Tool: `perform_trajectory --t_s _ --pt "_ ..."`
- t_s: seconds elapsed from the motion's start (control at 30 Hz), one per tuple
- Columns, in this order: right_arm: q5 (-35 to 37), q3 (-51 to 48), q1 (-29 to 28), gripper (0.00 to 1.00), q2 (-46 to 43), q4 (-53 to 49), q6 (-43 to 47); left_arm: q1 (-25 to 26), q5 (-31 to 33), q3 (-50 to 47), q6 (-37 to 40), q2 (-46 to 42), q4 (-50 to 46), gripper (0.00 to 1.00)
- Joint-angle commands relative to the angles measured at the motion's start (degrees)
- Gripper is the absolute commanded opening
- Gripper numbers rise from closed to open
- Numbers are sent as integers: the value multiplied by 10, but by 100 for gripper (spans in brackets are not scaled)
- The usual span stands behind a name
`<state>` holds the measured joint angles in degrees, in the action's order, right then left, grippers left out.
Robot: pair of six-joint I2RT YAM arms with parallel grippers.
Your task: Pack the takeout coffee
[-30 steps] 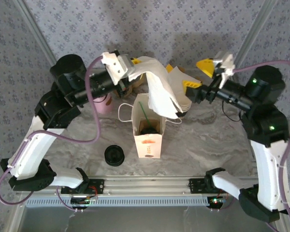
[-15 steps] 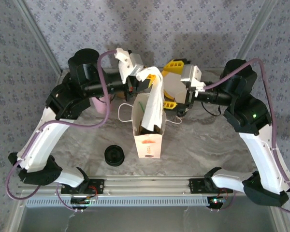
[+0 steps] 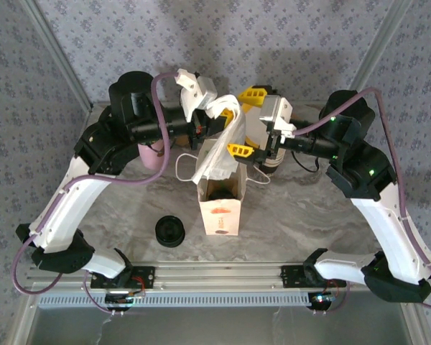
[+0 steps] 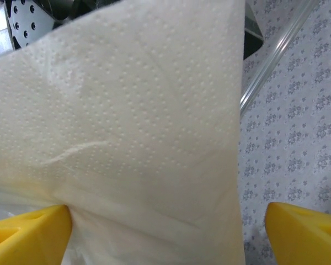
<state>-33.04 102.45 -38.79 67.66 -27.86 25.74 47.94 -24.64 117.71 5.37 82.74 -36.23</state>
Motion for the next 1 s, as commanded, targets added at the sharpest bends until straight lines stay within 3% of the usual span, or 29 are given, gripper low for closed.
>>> perform_trajectory --t_s 0.0,0.37,0.6,0.7,0.97 --pt "11 -3 -4 87 -7 21 -12 -5 -1 5 -8 -7 15 0" --pt "-25 5 -4 78 -5 46 -49 -10 -8 -5 -26 -1 9 0" --pt "-37 4 -5 91 -9 43 -62 -24 -40 15 -58 21 -23 0" --pt "-44 8 0 92 -7 37 -66 -28 -57 28 -62 30 -47 0" --pt "-68 28 13 81 11 24 -77 -28 -82 46 -67 44 -62 0"
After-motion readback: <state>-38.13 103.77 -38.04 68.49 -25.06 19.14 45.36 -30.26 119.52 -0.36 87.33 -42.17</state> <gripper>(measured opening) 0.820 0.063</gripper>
